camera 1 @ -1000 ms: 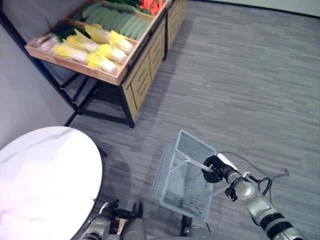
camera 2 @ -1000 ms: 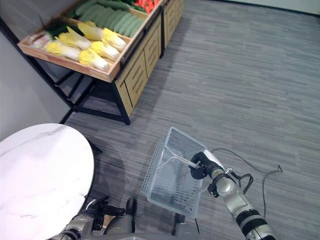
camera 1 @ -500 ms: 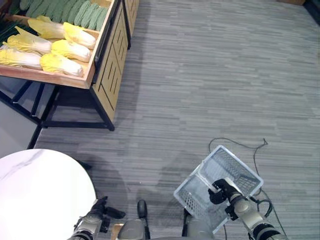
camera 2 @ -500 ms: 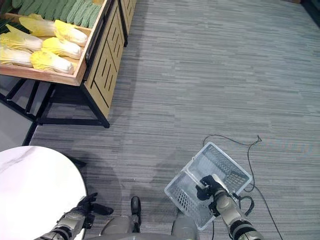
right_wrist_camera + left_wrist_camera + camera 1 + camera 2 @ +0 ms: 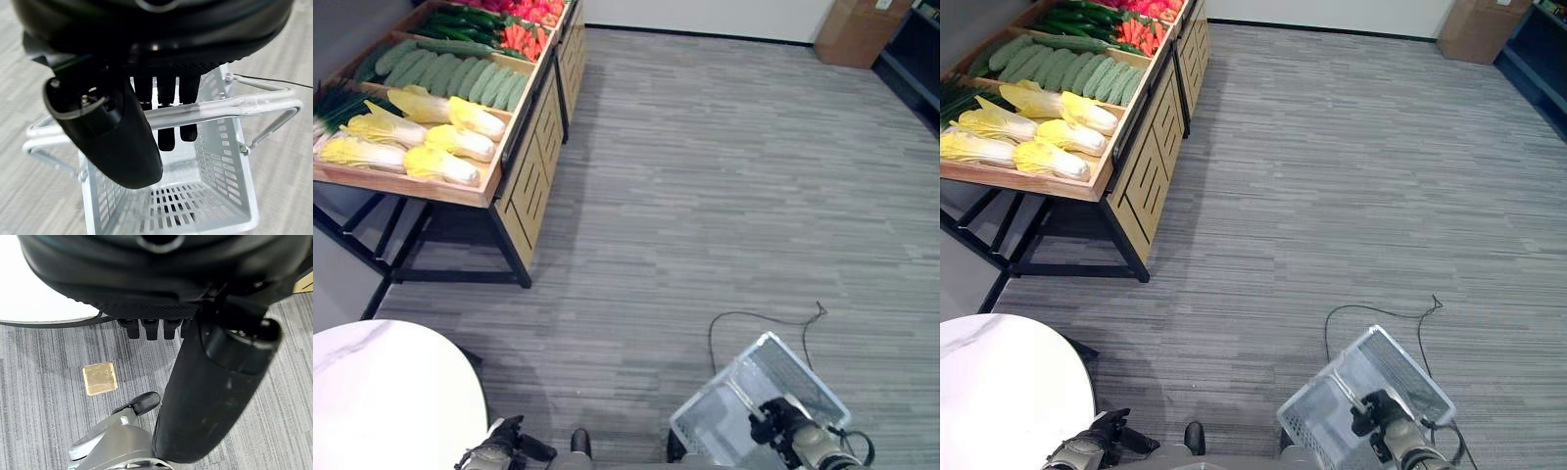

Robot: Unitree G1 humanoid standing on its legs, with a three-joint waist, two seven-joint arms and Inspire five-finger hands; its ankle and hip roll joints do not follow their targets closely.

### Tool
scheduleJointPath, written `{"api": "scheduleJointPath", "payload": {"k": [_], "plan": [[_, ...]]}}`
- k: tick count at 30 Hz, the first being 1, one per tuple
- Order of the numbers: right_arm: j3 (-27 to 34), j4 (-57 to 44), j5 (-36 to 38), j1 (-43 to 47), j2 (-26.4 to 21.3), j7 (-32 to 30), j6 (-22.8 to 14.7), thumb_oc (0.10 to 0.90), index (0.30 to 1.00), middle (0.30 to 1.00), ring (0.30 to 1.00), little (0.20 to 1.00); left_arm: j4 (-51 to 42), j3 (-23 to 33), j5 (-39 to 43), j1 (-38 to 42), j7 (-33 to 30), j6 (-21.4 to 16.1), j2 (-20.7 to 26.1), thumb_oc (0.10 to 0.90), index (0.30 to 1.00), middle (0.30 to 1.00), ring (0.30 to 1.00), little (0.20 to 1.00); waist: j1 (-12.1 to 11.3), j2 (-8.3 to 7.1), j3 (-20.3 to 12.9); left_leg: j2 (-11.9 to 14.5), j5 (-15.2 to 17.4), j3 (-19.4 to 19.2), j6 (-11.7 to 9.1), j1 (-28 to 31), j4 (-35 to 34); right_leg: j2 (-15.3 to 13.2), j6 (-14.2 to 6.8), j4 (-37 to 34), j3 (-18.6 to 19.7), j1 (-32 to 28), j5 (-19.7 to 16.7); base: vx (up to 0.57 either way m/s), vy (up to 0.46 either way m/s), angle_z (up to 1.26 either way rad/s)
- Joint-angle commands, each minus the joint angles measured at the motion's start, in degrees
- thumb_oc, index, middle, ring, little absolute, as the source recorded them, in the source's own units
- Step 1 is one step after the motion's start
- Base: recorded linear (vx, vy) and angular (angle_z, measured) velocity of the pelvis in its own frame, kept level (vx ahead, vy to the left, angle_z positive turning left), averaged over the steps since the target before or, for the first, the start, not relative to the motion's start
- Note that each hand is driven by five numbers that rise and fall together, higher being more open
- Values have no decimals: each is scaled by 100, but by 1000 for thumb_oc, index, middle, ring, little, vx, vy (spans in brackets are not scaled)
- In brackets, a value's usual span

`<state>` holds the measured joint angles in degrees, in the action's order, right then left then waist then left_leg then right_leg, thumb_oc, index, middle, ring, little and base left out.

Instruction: Get the vegetables into the basket

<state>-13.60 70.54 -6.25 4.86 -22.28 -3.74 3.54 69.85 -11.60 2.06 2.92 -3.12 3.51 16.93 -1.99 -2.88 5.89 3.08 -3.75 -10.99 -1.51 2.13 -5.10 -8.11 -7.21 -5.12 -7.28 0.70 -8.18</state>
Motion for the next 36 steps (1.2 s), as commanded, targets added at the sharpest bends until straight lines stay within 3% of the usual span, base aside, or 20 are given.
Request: {"api": "scheduleJointPath", "payload": {"k": [1, 14, 21, 25, 26, 28, 33, 36], "plan": [[104, 31, 168, 237, -266, -162, -42, 400, 300, 300, 300, 300, 355, 15, -163, 302, -52, -2, -14, 900, 1000, 1000, 1000, 1000, -65, 0, 165, 104, 202, 304, -301, -6, 172, -93, -289, 168, -19, -185, 378, 26, -52, 9], [238, 449, 447, -126, 92, -133, -56, 400, 300, 300, 300, 300, 540, 38, -191, 207, -66, 18, -205, 900, 1000, 1000, 1000, 1000, -38, 58, 115, 129, 218, 459, -334, 34, 226, 16, -201, 141, -72, -344, 493, 26, -26, 4], [13, 450, 166, -59, 113, -25, -19, 400, 300, 300, 300, 300, 540, -23, -238, 225, -40, 15, -173, 900, 1000, 1000, 1000, 1000, -51, -5, 144, -3, 405, 486, -223, -107, 443, -102, -249, 295, -1, -260, 508, 20, 43, 5], [57, 435, 192, 38, 119, -11, -14, 400, 300, 300, 300, 300, 473, -25, -134, 277, -14, -21, -166, 900, 1000, 1000, 1000, 1000, -51, -39, 230, -188, 589, 484, -47, -266, 616, -254, -344, 603, 171, -8, 480, 7, 153, -3], [20, 438, 53, 60, 102, 68, 9, 400, 300, 300, 300, 300, 461, 26, -98, 283, 51, -17, -130, 900, 1000, 1000, 1000, 1000, -61, -13, 320, -286, 694, 425, 94, -190, 597, -319, -483, 1371, 296, 415, 351, 50, 298, -39], [-5, 476, -27, 66, 84, 88, 15, 400, 300, 300, 300, 300, 405, 33, -78, 276, 58, -29, -110, 900, 1000, 1000, 1000, 1000, -20, 40, 409, -324, 704, 427, 128, -64, 522, -343, -549, 1785, 338, 699, 102, 103, 179, -43], [101, 498, 89, 38, 67, 75, 33, 400, 300, 300, 300, 300, 411, 18, -103, 291, 83, -29, -112, 900, 1000, 1000, 1000, 1000, 154, 123, 535, -374, 804, 598, 82, 286, 351, -291, -459, 1330, 374, 1152, -113, 221, 18, 0], [184, 496, 194, -36, 143, 71, 50, 400, 300, 300, 300, 300, 548, 69, -160, 312, 65, -21, -111, 900, 1000, 1000, 1000, 1000, 366, 96, 633, -314, 959, 806, -6, 674, 253, -324, -575, 579, 326, 1609, -499, 319, -94, 47]]}}
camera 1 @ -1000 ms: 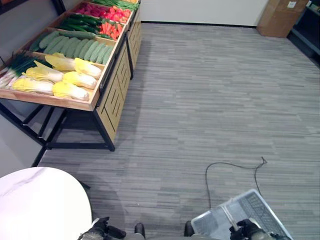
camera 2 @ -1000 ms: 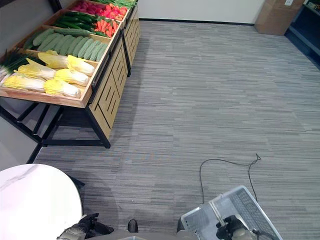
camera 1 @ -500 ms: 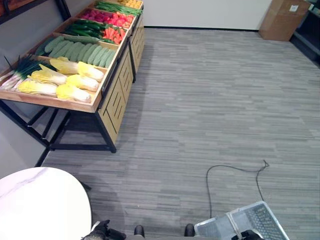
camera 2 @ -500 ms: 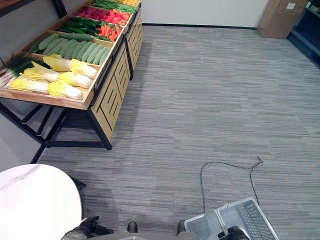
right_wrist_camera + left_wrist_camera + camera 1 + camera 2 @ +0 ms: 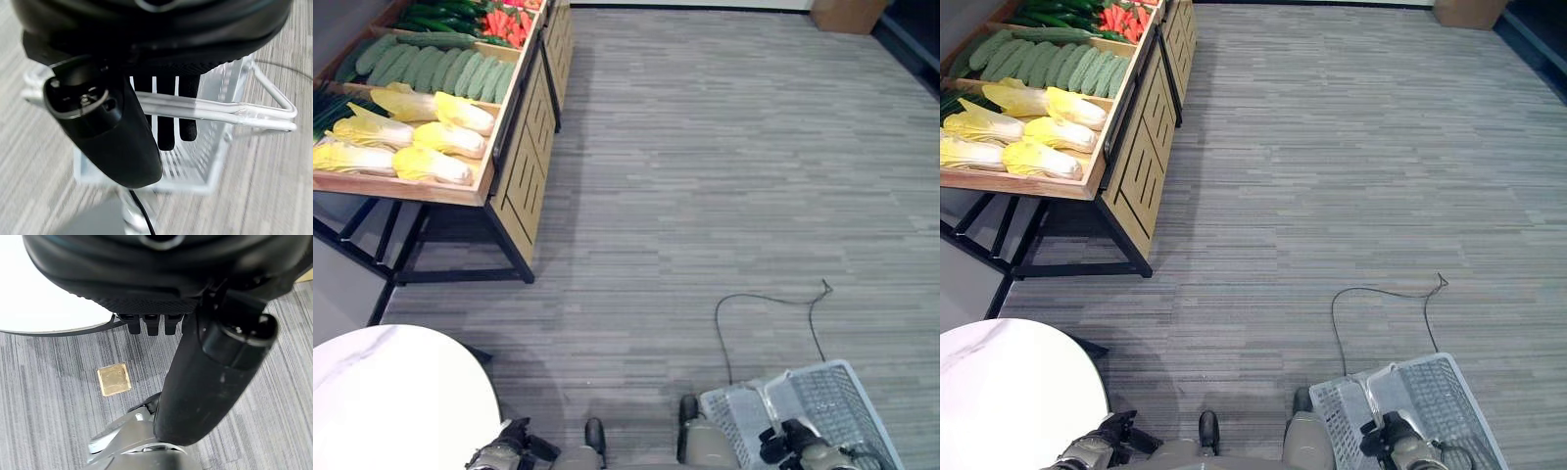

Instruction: Get the vegetables into the basket

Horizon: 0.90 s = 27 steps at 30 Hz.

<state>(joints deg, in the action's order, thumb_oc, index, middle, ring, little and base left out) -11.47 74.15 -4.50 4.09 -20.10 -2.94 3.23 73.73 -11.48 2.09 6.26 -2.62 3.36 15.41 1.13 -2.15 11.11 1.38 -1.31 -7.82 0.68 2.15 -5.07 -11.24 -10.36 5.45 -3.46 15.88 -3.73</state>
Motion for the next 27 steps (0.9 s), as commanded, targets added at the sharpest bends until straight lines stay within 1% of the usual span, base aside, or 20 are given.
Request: {"api": "scheduleJointPath", "payload": {"k": [1, 3, 5, 6, 8, 9, 10, 11, 13, 15, 16, 17, 18, 19, 20, 22, 23, 24, 26, 27], "plan": [[-33, 135, 8, 22, -49, 2, 87, 400, 300, 300, 300, 300, 187, 90, -166, -35, 13, -1, 39, 900, 1000, 1000, 1000, 1000, 72, 28, 106, -109, 737, 514, -255, 758, 204, -10, -290, -565, -218, 106, -976, 236, -92, 46], [-37, 111, 8, 2, -28, 3, 87, 400, 300, 300, 300, 300, 211, 136, -127, -53, -10, 0, 33, 900, 1000, 1000, 1000, 1000, 129, 31, 85, -85, 768, 553, -291, 912, 123, -13, -293, -496, -407, 162, -1057, 195, -104, 42], [-2, 70, 162, -33, -30, -30, 42, 400, 300, 300, 300, 300, 205, 129, -124, -46, -22, -1, 30, 900, 1000, 1000, 1000, 1000, 179, 40, 13, 18, 825, 628, -364, 1026, 135, 42, -163, -349, -384, 115, -952, 202, -141, 28], [19, 75, 247, -33, -37, -41, 26, 400, 300, 300, 300, 300, 204, 98, -115, -33, -23, 4, 16, 900, 1000, 1000, 1000, 1000, 216, 68, -50, 83, 841, 686, -389, 1071, 138, 131, -104, -256, -309, 107, -885, 253, -156, 26], [83, 100, 405, -52, -69, -58, 17, 400, 300, 300, 300, 300, 254, 92, -110, -60, -34, 14, -53, 900, 1000, 1000, 1000, 1000, 243, 181, -173, 255, 813, 784, -469, 1096, 285, 244, 19, -101, -445, 35, -722, 278, -165, 32], [91, 78, 417, -71, -93, -60, 2, 400, 300, 300, 300, 300, 250, 72, -118, -66, -28, 26, -102, 900, 1000, 1000, 1000, 1000, 258, 243, -205, 314, 695, 815, -528, 1075, 389, 256, 61, -42, -564, 4, -682, 314, -267, 42], [-13, 86, 324, -14, -157, -44, 15, 400, 300, 300, 300, 300, 244, -17, -147, -48, -31, 54, -149, 900, 1000, 1000, 1000, 1000, 287, 348, -260, 413, 417, 902, -657, 976, 550, 364, 179, -34, -695, -76, -538, 221, -209, 34], [-13, 87, 324, -13, -158, -43, 14, 400, 300, 300, 300, 300, 244, -17, -147, -48, -31, 54, -151, 900, 1000, 1000, 1000, 1000, 291, 352, -263, 417, 417, 906, -660, 974, 549, 367, 181, -35, -700, -77, -537, 190, -209, 42], [-98, 98, 233, -8, -173, -12, 14, 400, 300, 300, 300, 300, 248, -17, -129, -44, -50, 59, -154, 900, 1000, 1000, 1000, 1000, 274, 402, -283, 492, 179, 946, -740, 923, 699, 465, 280, -27, -734, -146, -409, 135, -152, 36], [-189, 65, 190, -10, -167, -8, 14, 400, 300, 300, 300, 300, 251, -13, -112, -35, -47, 64, -152, 900, 1000, 1000, 1000, 1000, 259, 425, -268, 540, -242, 993, -879, 758, 1111, 602, 421, -75, -746, -315, -270, 122, -150, 22], [-189, 65, 190, -9, -167, -8, 14, 400, 300, 300, 300, 300, 250, -12, -112, -36, -47, 64, -152, 900, 1000, 1000, 1000, 1000, 265, 426, -267, 543, -238, 1001, -884, 752, 1122, 604, 425, -79, -753, -320, -269, 123, -175, 4], [-222, 47, 212, -19, -164, -16, 16, 400, 300, 300, 300, 300, 211, -23, -83, -6, -54, 81, -143, 900, 1000, 1000, 1000, 1000, 209, 350, -195, 500, -667, 1047, -952, 393, 1730, 687, 560, -189, -726, -568, -155, 108, -197, 1], [-251, 39, 224, -14, -170, -20, 15, 400, 300, 300, 300, 300, 185, -51, -80, 22, -56, 77, -135, 900, 1000, 1000, 1000, 1000, 167, 257, -114, 444, -815, 1033, -957, 130, 2160, 673, 614, -245, -721, -695, -122, 104, -194, 10], [-250, 40, 224, -12, -166, -21, 14, 400, 300, 300, 300, 300, 185, -52, -80, 24, -55, 77, -131, 900, 1000, 1000, 1000, 1000, 173, 256, -111, 443, -800, 1043, -957, 108, 2196, 672, 615, -248, -728, -696, -124, 141, -207, 14], [-205, 83, 269, -65, -208, 6, 59, 400, 300, 300, 300, 300, 167, -65, -83, 38, -54, 99, -112, 900, 1000, 1000, 1000, 1000, 72, 86, 18, 324, -732, 951, -884, -182, 2628, 630, 687, -303, -729, -950, -19, 180, -155, 2], [-70, 77, 457, -106, -253, -7, 59, 400, 300, 300, 300, 300, 136, -63, -53, 24, -60, 99, -118, 900, 1000, 1000, 1000, 1000, -11, 27, 69, 286, -489, 725, -782, -553, 2318, 568, 594, -380, -656, -1147, 28, 269, -68, -6], [-23, 88, 467, -130, -276, -5, 52, 400, 300, 300, 300, 300, 117, -36, -49, 7, -64, 81, -106, 900, 1000, 1000, 1000, 1000, -69, 2, 55, 336, -282, 575, -716, -734, 1873, 530, 517, -446, -603, -1271, 92, 280, 62, 10], [-2, 84, 461, -147, -282, -19, 46, 400, 300, 300, 300, 300, 118, -29, -60, -6, -57, 85, -103, 900, 1000, 1000, 1000, 1000, -107, -4, 35, 400, -177, 528, -698, -843, 1477, 509, 463, -475, -577, -1326, 124, 305, 105, 18], [1, 89, 425, -179, -320, -47, 48, 400, 300, 300, 300, 300, 138, -27, -63, -22, -74, 80, -87, 900, 1000, 1000, 1000, 1000, -221, 68, -4, 563, -440, 522, -740, -1112, 803, 507, 392, -535, -493, -1492, 261, 294, 152, 2], [1, 75, 405, -185, -344, -58, 39, 400, 300, 300, 300, 300, 140, -46, -69, -26, -84, 67, -90, 900, 1000, 1000, 1000, 1000, -308, 135, -18, 655, -812, 618, -814, -1357, 476, 530, 354, -597, -411, -1634, 357, 290, 158, -17]]}}
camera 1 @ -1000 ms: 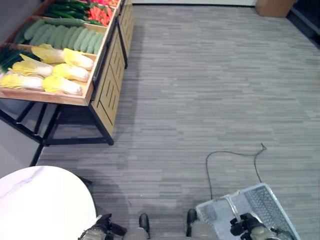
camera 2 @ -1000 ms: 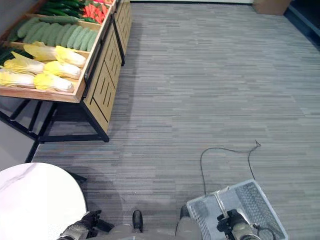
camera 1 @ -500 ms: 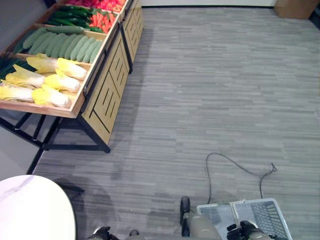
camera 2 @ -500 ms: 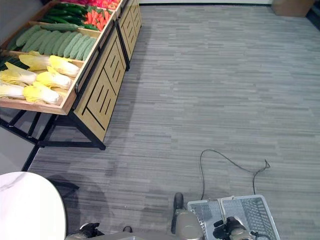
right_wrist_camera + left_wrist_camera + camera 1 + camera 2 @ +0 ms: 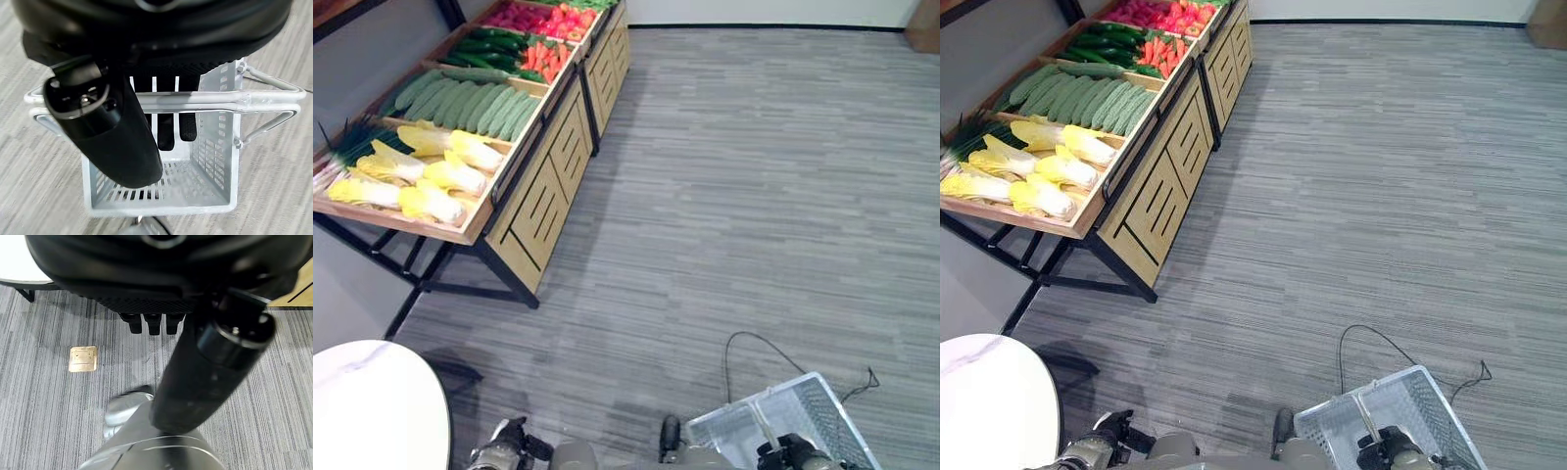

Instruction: Get the vegetables into the basket

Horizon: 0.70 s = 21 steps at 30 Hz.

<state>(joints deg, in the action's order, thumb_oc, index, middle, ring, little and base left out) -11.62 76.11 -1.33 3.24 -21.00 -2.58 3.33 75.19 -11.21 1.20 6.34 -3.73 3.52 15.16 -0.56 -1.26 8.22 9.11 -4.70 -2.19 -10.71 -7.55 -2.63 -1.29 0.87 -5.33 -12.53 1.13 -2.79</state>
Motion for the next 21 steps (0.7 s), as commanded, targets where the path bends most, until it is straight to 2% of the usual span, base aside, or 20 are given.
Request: {"api": "scheduleJointPath", "payload": {"k": [1, 4, 6, 7, 9, 12, 17, 21], "plan": [[24, -134, 87, -95, -270, -114, 25, 400, 300, 300, 300, 300, -1, -90, 28, -42, 11, 49, -71, 900, 1000, 1000, 1000, 1000, -196, 58, 259, -93, -649, 134, 275, -465, 45, -473, -779, 458, 564, -276, 324, 209, 108, -24], [31, -146, 99, -35, -268, -126, 27, 400, 300, 300, 300, 300, -4, -96, 50, -55, -11, 38, -48, 900, 1000, 1000, 1000, 1000, -316, 75, 256, -123, -779, 223, 221, -587, -19, -511, -828, 499, 750, -483, 502, 226, 146, -56], [64, -136, 151, -14, -212, -111, 34, 400, 300, 300, 300, 300, 15, -66, 20, -94, -2, 37, 0, 900, 1000, 1000, 1000, 1000, -338, 72, 196, -169, -579, 165, 333, -509, 194, -584, -887, 587, 878, -544, 626, 227, 273, -75], [356, -202, 549, 25, -155, -194, -14, 400, 300, 300, 300, 300, 39, -38, 43, -112, -12, 12, 5, 900, 1000, 1000, 1000, 1000, -374, -29, 179, -428, -229, 171, 490, -603, 583, -889, -1040, 706, 989, -604, 627, 216, 352, -94], [340, -259, 566, 86, -88, -195, -53, 400, 300, 300, 300, 300, 40, -23, 22, -135, -18, -7, 36, 900, 1000, 1000, 1000, 1000, -400, -78, 164, -511, -94, 24, 580, -554, 702, -1014, -1108, 825, 1175, -421, 516, 129, 302, -74], [209, -212, 410, 245, -47, -207, -5, 400, 300, 300, 300, 300, 16, -3, 32, -100, -34, -17, 105, 900, 1000, 1000, 1000, 1000, -485, -148, 133, -647, 89, -111, 731, -489, 704, -1188, -1215, 856, 1225, -202, 284, 69, 199, -65], [108, -246, 314, 359, 62, -199, 24, 400, 300, 300, 300, 300, -47, 83, 81, -114, -31, -30, 190, 900, 1000, 1000, 1000, 1000, -586, -298, 205, -830, 273, -332, 889, -286, 547, -1345, -1350, 934, 964, 74, -312, 41, 143, -40], [86, -291, 326, 377, 86, -207, 14, 400, 300, 300, 300, 300, -73, 107, 79, -92, -23, -24, 224, 900, 1000, 1000, 1000, 1000, -585, -322, 316, -985, 384, -374, 1031, -52, 449, -1351, -1364, 1519, 855, 261, -636, 75, 145, -36]]}}
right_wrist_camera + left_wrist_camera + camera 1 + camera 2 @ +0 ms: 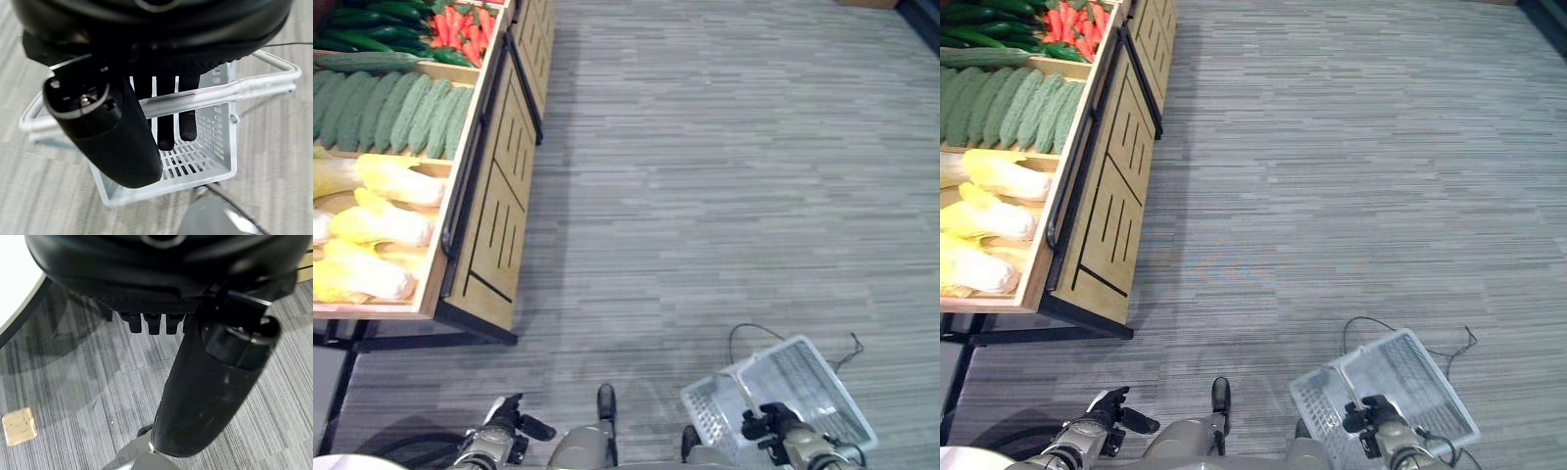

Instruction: Get the vegetables into the basket

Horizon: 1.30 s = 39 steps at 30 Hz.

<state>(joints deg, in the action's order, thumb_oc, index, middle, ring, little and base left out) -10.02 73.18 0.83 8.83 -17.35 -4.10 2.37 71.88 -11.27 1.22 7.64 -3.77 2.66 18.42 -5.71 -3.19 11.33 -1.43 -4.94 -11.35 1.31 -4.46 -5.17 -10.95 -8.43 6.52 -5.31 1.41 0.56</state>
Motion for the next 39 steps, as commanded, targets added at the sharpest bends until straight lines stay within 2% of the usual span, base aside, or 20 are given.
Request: {"api": "scheduleJointPath", "payload": {"k": [1, 3, 5, 6, 9, 11, 13, 17, 21, 22, 24, 28, 29, 30, 32, 34, 35, 37, 38, 39], "plan": [[-74, 2, 111, -181, -279, -54, 111, 400, 300, 300, 300, 300, 259, 114, 77, -220, -18, 63, -103, 900, 1000, 1000, 1000, 1000, -73, -131, 11, 68, 409, 539, -169, -357, 701, -388, -437, 346, 139, 237, -964, 125, 159, 2], [-45, 37, 189, -205, -271, -73, 99, 400, 300, 300, 300, 300, 252, 103, 73, -160, -28, 65, -69, 900, 1000, 1000, 1000, 1000, 21, -85, 69, 13, 480, 611, -142, -110, 583, -248, -340, 398, 176, 576, -1047, 202, 154, 9], [-16, 33, 240, -231, -283, -90, 92, 400, 300, 300, 300, 300, 255, 89, 64, -148, -34, 62, -63, 900, 1000, 1000, 1000, 1000, 113, -52, 135, 3, 512, 714, -161, 54, 492, -274, -314, 243, 92, 783, -1190, 181, 31, 10], [-16, 33, 240, -231, -283, -90, 92, 400, 300, 300, 300, 300, 255, 89, 64, -148, -34, 62, -63, 900, 1000, 1000, 1000, 1000, 113, -52, 135, 3, 512, 714, -161, 54, 492, -274, -314, 243, 92, 783, -1190, 198, -4, 33], [15, 51, 314, -272, -266, -91, 89, 400, 300, 300, 300, 300, 276, 59, 58, -105, -59, 65, -65, 900, 1000, 1000, 1000, 1000, 342, 7, 253, 43, 645, 947, -195, 392, 401, -222, -377, -111, 192, 1157, -1330, 269, -6, 59], [3, 66, 295, -316, -248, -72, 83, 400, 300, 300, 300, 300, 328, 54, 4, -81, -48, 58, -58, 900, 1000, 1000, 1000, 1000, 514, -13, 308, 5, 824, 1155, -191, 695, 377, -82, -422, -468, 304, 1470, -1402, 428, -4, 50], [-71, 92, 148, -325, -258, -33, 103, 400, 300, 300, 300, 300, 366, 4, -164, -87, -8, 63, -62, 900, 1000, 1000, 1000, 1000, 570, -33, 309, -34, 968, 1239, -201, 875, 398, -12, -443, -654, 96, 1512, -1460, 363, -7, 53], [-110, 76, 55, -379, -295, 16, 88, 400, 300, 300, 300, 300, 409, -8, -263, -119, 43, 73, -100, 900, 1000, 1000, 1000, 1000, 737, -20, 263, -115, 1246, 1517, -189, 1279, 456, 242, -388, -729, -41, 1663, -1559, 328, -28, 64], [-129, 35, 149, -465, -339, 52, 48, 400, 300, 300, 300, 300, 388, -96, -265, -110, 74, 75, -167, 900, 1000, 1000, 1000, 1000, 893, 121, 123, 2, 1393, 1781, -324, 1571, 540, 409, -170, -397, 70, 1600, -1342, 289, -129, 46], [-96, 75, 188, -486, -363, 47, 51, 400, 300, 300, 300, 300, 402, -141, -268, -85, 87, 83, -208, 900, 1000, 1000, 1000, 1000, 945, 200, 45, 112, 1327, 1894, -427, 1604, 567, 513, -73, -202, 24, 1599, -1196, 291, -203, 67], [-121, 70, 179, -502, -401, 59, 58, 400, 300, 300, 300, 300, 395, -193, -276, -70, 99, 101, -252, 900, 1000, 1000, 1000, 1000, 973, 276, -24, 232, 1167, 1979, -527, 1594, 604, 549, 10, -106, -117, 1595, -1096, 220, -191, 47], [-189, 81, 180, -476, -459, 66, 54, 400, 300, 300, 300, 300, 319, -251, -167, -18, 77, 100, -316, 900, 1000, 1000, 1000, 1000, 996, 380, -133, 456, 876, 1993, -722, 1487, 754, 683, 160, -130, -240, 1490, -874, 177, -197, 43], [-231, 75, 189, -471, -470, 75, 60, 400, 300, 300, 300, 300, 296, -219, -66, -19, 74, 127, -358, 900, 1000, 1000, 1000, 1000, 948, 396, -102, 485, 348, 1929, -944, 1216, 1333, 808, 299, -218, -282, 1214, -685, 156, -197, 9], [-231, 75, 190, -471, -470, 75, 60, 400, 300, 300, 300, 300, 295, -219, -65, -18, 74, 128, -358, 900, 1000, 1000, 1000, 1000, 952, 396, -99, 484, 352, 1933, -945, 1213, 1344, 808, 301, -222, -286, 1209, -685, 146, -196, 11], [-240, 47, 237, -482, -471, 73, 41, 400, 300, 300, 300, 300, 228, -225, 40, 15, 66, 104, -378, 900, 1000, 1000, 1000, 1000, 888, 310, -6, 411, -50, 1931, -1053, 860, 2085, 814, 416, -242, -269, 1000, -575, 98, -129, 10], [-212, 56, 346, -521, -474, 57, 48, 400, 300, 300, 300, 300, 136, -219, 172, 26, 63, 93, -381, 900, 1000, 1000, 1000, 1000, 803, 167, 104, 251, -182, 1847, -1015, 515, 2724, 795, 524, -264, -197, 752, -453, 157, -151, -6], [-123, 33, 525, -550, -461, 68, 40, 400, 300, 300, 300, 300, 75, -203, 329, 53, 86, 77, -410, 900, 1000, 1000, 1000, 1000, 794, 71, 179, 398, -53, 1322, -847, 1, 2399, 666, 479, -326, -212, 548, -390, 208, -96, 9], [-103, 34, 537, -559, -458, 72, 46, 400, 300, 300, 300, 300, 49, -209, 328, 62, 98, 72, -431, 900, 1000, 1000, 1000, 1000, 613, 42, 216, 509, 286, 1024, -735, -311, 1675, 650, 384, -427, -160, 322, -272, 248, 7, 61], [-103, 29, 541, -568, -454, 61, 55, 400, 300, 300, 300, 300, 71, -225, 306, 64, 94, 79, -442, 900, 1000, 1000, 1000, 1000, 561, 63, 201, 592, 179, 991, -738, -411, 1263, 670, 343, -438, -144, 258, -228, 267, 85, 34], [-94, 19, 541, -597, -461, 50, 59, 400, 300, 300, 300, 300, 66, -243, 272, 54, 91, 75, -445, 900, 1000, 1000, 1000, 1000, 496, 134, 186, 751, -219, 977, -786, -621, 825, 729, 319, -459, -120, 145, -138, 280, 120, -24]]}}
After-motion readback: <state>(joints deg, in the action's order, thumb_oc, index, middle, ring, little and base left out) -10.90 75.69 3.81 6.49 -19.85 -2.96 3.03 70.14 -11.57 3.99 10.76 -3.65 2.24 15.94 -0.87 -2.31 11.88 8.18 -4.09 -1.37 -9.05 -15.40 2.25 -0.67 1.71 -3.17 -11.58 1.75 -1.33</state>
